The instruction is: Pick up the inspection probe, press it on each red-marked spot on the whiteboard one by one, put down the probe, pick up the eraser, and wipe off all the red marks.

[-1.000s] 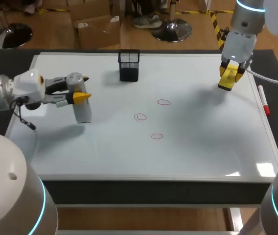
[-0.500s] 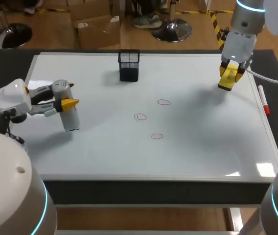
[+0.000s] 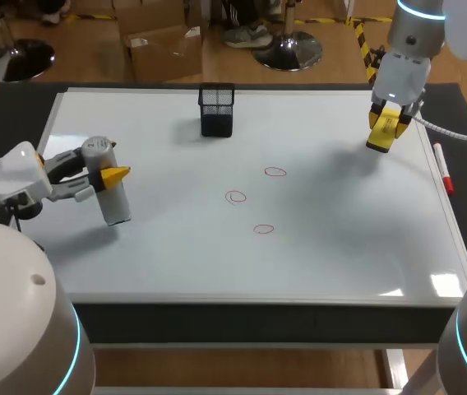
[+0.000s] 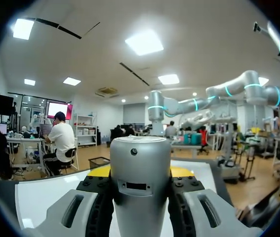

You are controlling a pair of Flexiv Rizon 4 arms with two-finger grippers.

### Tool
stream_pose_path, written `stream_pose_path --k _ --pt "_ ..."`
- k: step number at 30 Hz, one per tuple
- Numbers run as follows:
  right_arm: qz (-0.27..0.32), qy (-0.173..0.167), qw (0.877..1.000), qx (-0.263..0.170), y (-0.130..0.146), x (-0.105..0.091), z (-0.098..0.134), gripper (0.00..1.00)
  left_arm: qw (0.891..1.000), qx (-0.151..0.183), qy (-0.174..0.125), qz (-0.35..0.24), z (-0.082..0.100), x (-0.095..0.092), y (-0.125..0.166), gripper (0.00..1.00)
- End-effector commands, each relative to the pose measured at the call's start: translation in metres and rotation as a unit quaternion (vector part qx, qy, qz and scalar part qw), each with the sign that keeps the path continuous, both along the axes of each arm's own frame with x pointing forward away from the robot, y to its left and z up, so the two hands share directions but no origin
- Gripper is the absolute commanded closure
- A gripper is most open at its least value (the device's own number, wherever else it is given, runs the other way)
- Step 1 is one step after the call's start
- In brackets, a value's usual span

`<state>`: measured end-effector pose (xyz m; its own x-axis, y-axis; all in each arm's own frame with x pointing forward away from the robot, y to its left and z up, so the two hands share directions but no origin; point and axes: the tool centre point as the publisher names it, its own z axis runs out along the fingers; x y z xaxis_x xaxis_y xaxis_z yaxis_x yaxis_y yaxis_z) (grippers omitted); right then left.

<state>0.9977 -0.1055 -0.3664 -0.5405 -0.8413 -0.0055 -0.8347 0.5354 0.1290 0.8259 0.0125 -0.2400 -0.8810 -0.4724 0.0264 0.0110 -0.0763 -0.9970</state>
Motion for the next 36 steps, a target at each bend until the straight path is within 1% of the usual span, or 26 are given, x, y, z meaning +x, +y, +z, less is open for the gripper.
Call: stream_pose_path --k 1,3,5,8,10,11,14,20,24,25,30,33,36 --pt "0.001 0.0 1.0 -0.002 -0.001 0.001 0.001 1.0 1.0 0.001 0.001 0.015 0.003 -0.002 -0.001 1.0" --pt "0.001 0.0 1.0 -0.002 -0.001 0.001 0.001 1.0 1.0 0.001 0.001 0.015 0.003 -0.002 -0.001 1.0" --pt "0.024 0.009 1.0 -0.008 0.012 -0.001 0.001 1.0 1.0 0.001 0.001 0.015 0.003 -0.002 -0.001 1.0" --pt "0.054 0.01 0.998 -0.013 0.027 0.001 -0.001 1.0 1.0 0.001 0.001 0.015 0.003 -0.002 -0.001 1.0" --pt "0.074 0.011 0.997 -0.025 0.052 -0.005 0.005 1.0 1.0 0.001 0.001 0.015 0.003 -0.002 -0.001 1.0" --pt "0.087 0.011 0.996 -0.025 0.061 -0.005 0.006 1.0 1.0 0.001 0.001 0.015 0.003 -0.002 -0.001 1.0" --pt "0.122 0.014 0.992 -0.032 0.084 -0.004 0.003 1.0 1.0 0.001 0.001 0.015 0.003 -0.002 -0.001 1.0" --pt "0.18 0.015 0.983 -0.035 0.14 -0.011 0.002 1.0 1.0 0.001 0.001 0.015 0.003 -0.002 -0.001 1.0" --pt "0.211 0.014 0.977 -0.033 0.17 -0.018 0.002 1.0 1.0 0.001 0.001 0.015 0.003 -0.002 -0.001 1.0" --pt "0.216 0.012 0.976 -0.026 0.177 -0.021 0.002 1.0 1.0 0.001 0.001 0.015 0.003 -0.002 -0.001 1.0" --pt "0.247 0.011 0.969 -0.016 0.214 -0.038 0.003 1.0 1.0 0.001 0.001 0.015 0.003 -0.002 -0.001 1.0" --pt "0.256 0.01 0.967 -0.005 0.232 -0.047 0.004 1.0 1.0 0.001 0.001 0.015 0.003 -0.002 -0.001 1.0" --pt "0.268 0.017 0.963 0.009 0.246 -0.056 0.005 1.0 1.0 0.001 0.001 0.015 0.003 -0.002 -0.001 1.0"
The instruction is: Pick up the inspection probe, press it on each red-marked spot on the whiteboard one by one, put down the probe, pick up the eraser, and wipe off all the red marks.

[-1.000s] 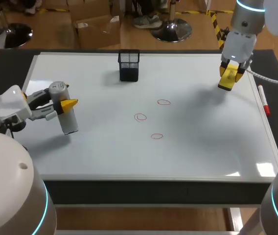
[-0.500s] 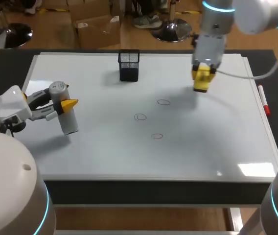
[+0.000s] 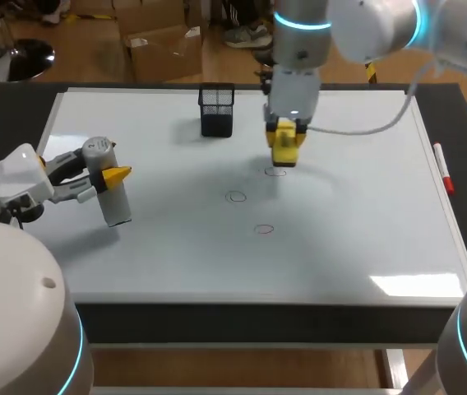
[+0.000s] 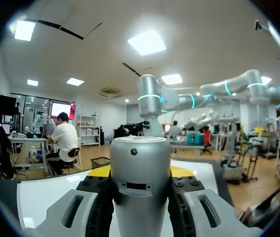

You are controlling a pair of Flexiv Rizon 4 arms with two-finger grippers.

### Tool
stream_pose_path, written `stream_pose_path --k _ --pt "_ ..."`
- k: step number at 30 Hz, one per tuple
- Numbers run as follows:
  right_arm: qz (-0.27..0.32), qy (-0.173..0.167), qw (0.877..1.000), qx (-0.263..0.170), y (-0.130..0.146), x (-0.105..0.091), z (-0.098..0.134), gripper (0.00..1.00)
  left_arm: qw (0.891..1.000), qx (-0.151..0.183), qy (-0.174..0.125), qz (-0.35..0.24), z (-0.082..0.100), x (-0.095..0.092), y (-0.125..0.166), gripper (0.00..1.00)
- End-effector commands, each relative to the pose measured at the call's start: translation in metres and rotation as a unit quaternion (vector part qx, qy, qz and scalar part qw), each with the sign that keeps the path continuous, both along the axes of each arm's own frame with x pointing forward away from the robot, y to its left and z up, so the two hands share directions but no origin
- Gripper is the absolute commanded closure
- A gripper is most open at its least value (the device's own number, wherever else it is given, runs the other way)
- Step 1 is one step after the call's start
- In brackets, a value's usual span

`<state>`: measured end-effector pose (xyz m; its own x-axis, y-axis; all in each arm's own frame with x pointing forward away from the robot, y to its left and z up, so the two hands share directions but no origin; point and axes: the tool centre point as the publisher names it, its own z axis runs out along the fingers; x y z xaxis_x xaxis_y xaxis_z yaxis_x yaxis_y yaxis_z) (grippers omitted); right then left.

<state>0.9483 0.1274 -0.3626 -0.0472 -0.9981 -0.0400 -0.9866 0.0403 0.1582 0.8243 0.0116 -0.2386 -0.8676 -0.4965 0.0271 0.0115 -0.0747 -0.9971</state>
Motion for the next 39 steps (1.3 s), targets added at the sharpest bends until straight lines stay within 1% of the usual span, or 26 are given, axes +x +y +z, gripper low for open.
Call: stream_pose_path --k 1,25,30,33,39 --pt "0.015 0.009 1.0 -0.007 0.017 -0.009 0.002 1.0 1.0 0.001 0.0 0.001 0.001 -0.001 0.0 1.0" --pt "0.015 0.009 1.0 -0.007 0.017 -0.009 0.002 1.0 1.0 0.001 0.0 0.001 0.001 -0.001 0.0 1.0" --pt "0.017 0.005 1.0 -0.014 0.037 -0.023 0.002 1.0 1.0 0.001 0.0 0.001 0.001 -0.001 0.0 1.0" --pt "0.026 0.004 0.999 -0.03 0.056 -0.033 0.0 1.0 1.0 0.001 0.0 0.001 0.001 -0.001 0.0 1.0" --pt "0.04 -0.002 0.998 -0.04 0.09 -0.053 -0.01 1.0 1.0 0.001 0.0 0.001 0.001 -0.001 0.0 1.0"
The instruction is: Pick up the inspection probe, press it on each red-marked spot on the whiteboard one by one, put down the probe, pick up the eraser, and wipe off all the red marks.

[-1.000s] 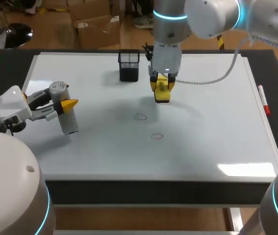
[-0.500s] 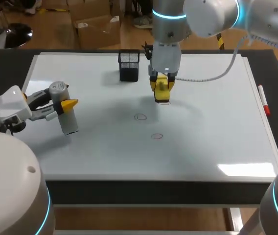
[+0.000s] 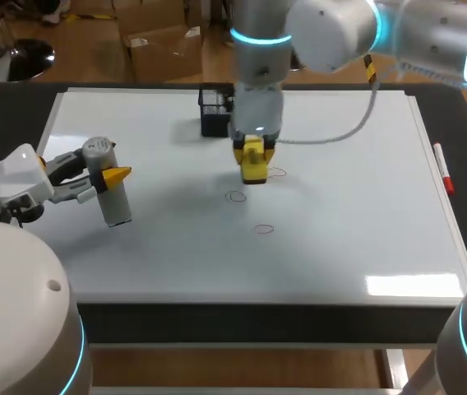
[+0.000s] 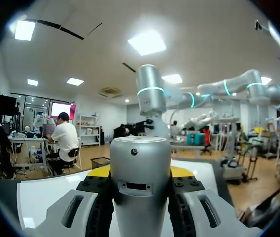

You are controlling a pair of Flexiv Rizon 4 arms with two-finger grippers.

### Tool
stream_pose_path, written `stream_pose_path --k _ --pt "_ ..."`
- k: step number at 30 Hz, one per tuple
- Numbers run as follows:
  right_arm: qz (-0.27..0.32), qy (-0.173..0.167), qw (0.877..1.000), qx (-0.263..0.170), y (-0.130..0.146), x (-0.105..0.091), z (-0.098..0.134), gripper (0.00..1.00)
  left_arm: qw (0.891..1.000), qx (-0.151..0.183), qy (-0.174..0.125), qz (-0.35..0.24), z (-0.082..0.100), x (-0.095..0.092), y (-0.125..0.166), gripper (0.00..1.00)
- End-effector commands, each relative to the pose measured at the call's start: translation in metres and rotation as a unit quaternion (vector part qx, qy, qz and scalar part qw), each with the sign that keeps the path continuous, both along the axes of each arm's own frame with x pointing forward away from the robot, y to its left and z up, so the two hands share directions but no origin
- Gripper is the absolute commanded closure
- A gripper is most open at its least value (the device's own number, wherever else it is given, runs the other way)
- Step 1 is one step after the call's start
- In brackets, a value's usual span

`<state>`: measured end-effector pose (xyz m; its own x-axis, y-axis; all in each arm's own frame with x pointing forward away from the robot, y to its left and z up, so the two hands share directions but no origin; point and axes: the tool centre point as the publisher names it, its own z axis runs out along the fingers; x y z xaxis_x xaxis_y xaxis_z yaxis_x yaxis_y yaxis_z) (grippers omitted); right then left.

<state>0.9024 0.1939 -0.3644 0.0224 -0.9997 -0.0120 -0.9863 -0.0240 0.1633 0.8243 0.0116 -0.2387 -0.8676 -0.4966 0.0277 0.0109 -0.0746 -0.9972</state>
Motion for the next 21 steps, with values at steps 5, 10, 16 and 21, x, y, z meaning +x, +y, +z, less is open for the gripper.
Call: stream_pose_path --k 5,10,16,21 --pt "0.015 -0.01 1.0 -0.022 0.042 -0.015 -0.021 1.0 1.0 0.0 0.0 0.001 0.002 -0.001 0.0 1.0" --pt "0.017 -0.013 1.0 -0.017 0.051 -0.018 -0.028 1.0 1.0 0.0 0.0 0.001 0.002 -0.001 0.0 1.0" --pt "0.008 -0.009 1.0 -0.015 0.058 -0.017 -0.038 1.0 1.0 0.0 0.0 0.001 0.002 -0.001 0.0 1.0" --pt "0.0 -0.01 1.0 -0.002 0.067 -0.019 -0.041 1.0 1.0 0.0 0.0 0.001 0.002 -0.001 0.0 1.0"
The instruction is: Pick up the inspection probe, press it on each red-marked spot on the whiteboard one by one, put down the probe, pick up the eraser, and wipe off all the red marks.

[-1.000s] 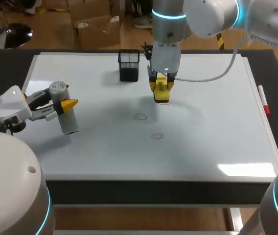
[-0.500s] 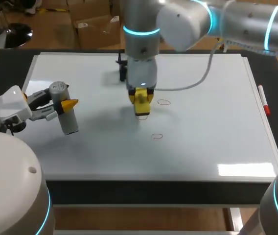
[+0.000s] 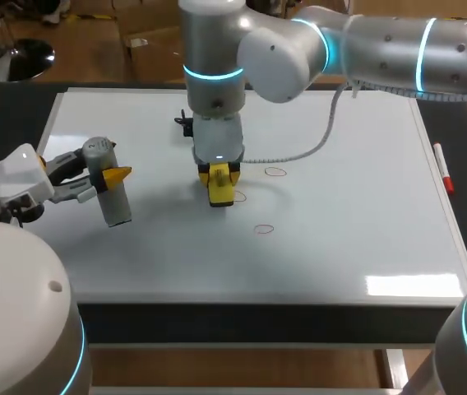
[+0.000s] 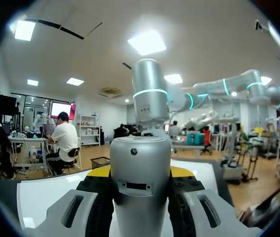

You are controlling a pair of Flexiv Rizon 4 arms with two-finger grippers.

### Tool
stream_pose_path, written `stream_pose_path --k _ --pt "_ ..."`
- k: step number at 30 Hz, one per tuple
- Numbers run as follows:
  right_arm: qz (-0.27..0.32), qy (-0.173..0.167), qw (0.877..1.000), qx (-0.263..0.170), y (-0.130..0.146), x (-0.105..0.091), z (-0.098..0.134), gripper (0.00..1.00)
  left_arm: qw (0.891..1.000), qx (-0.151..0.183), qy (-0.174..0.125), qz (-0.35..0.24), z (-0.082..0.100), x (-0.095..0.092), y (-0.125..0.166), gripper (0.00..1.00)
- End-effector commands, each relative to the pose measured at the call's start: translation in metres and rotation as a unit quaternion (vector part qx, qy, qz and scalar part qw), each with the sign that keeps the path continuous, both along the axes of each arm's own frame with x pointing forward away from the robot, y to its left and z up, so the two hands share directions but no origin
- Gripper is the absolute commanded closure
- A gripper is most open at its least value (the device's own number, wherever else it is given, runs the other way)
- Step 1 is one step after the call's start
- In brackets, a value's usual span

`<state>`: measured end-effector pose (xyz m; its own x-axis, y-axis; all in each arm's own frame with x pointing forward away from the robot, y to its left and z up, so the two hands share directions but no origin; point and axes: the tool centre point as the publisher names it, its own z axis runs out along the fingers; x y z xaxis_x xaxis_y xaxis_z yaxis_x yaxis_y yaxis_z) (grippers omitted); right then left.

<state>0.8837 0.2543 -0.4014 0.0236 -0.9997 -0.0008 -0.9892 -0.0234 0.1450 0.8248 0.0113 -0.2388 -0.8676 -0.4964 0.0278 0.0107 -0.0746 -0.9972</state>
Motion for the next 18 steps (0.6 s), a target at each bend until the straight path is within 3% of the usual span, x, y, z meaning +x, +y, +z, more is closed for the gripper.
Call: stream_pose_path --k 1,18 --pt "0.0 0.001 1.0 0.009 0.007 0.0 -0.005 1.0 1.0 0.0 0.0 0.001 0.002 -0.001 0.0 1.0" --pt "0.007 0.013 1.0 0.008 0.006 0.004 -0.024 1.0 1.0 0.0 0.0 0.001 0.002 -0.001 0.0 1.0"
